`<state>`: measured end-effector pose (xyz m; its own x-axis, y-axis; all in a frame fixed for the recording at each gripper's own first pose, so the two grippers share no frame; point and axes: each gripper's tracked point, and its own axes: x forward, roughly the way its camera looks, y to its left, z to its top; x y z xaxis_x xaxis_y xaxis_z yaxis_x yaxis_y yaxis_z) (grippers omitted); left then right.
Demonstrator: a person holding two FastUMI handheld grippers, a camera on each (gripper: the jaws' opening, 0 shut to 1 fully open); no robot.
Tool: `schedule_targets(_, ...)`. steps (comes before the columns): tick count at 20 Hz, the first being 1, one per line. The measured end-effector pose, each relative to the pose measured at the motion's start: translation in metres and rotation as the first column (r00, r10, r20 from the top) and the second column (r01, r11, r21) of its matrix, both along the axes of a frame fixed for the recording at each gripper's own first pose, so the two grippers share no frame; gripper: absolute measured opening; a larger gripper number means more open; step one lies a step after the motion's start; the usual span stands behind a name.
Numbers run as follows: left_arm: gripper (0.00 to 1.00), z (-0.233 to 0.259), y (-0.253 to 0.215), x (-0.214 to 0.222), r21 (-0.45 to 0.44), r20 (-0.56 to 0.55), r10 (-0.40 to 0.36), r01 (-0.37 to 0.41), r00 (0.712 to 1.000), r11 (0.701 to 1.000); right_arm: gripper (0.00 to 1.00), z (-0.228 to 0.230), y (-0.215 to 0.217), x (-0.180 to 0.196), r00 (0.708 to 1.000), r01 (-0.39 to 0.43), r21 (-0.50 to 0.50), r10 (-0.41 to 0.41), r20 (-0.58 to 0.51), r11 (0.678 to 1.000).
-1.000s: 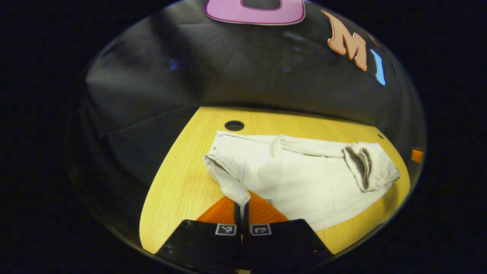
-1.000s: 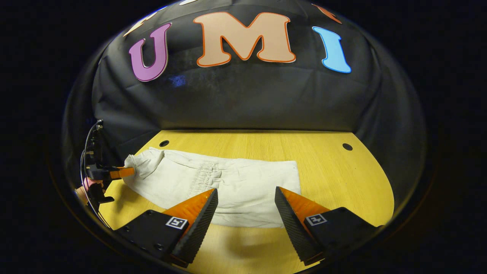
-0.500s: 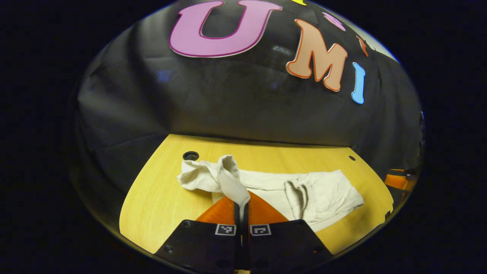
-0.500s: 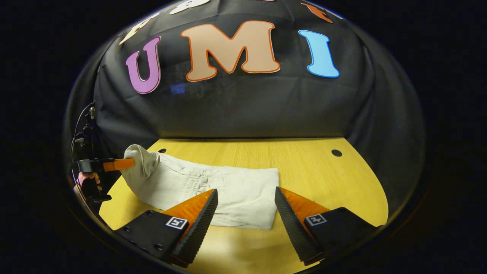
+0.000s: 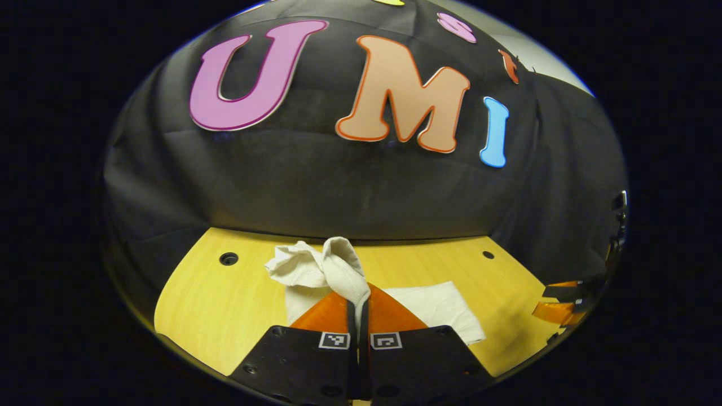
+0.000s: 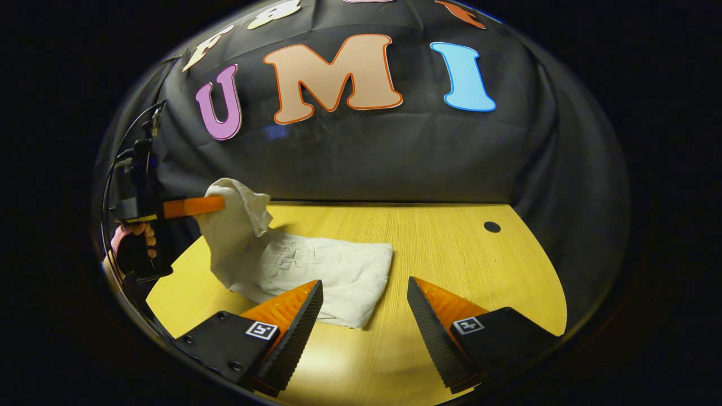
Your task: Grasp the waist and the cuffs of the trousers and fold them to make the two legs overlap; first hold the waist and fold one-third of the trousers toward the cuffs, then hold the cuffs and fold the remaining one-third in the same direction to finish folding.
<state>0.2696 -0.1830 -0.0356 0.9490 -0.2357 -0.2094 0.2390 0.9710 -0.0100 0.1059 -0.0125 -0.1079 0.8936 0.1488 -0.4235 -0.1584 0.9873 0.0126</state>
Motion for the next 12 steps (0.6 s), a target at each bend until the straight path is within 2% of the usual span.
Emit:
schedule_targets(2, 0.0, 0.001, -0.035, -0.003, 0.008, 0.009, -0.033, 0.033, 0.999, 0.999, 0.96, -0.002, -0.012, -0.002, 1.0, -0.008, 0.003, 0.008, -0.002, 1.0)
schedule_targets(7, 0.0, -0.022, -0.109, -0.01, 0.109, -0.025, -0.12, 0.122, 0.992, 0.987, 0.96, -0.003, -0.04, -0.008, 1.0, -0.003, 0.007, 0.003, -0.001, 1.0)
schedule_targets(12, 0.0, -0.086, -0.155, -0.021, 0.193, -0.113, -0.145, 0.164, 0.983, 0.967, 0.97, -0.005, -0.063, -0.019, 1.0, 0.025, 0.01, -0.025, -0.007, 1.0)
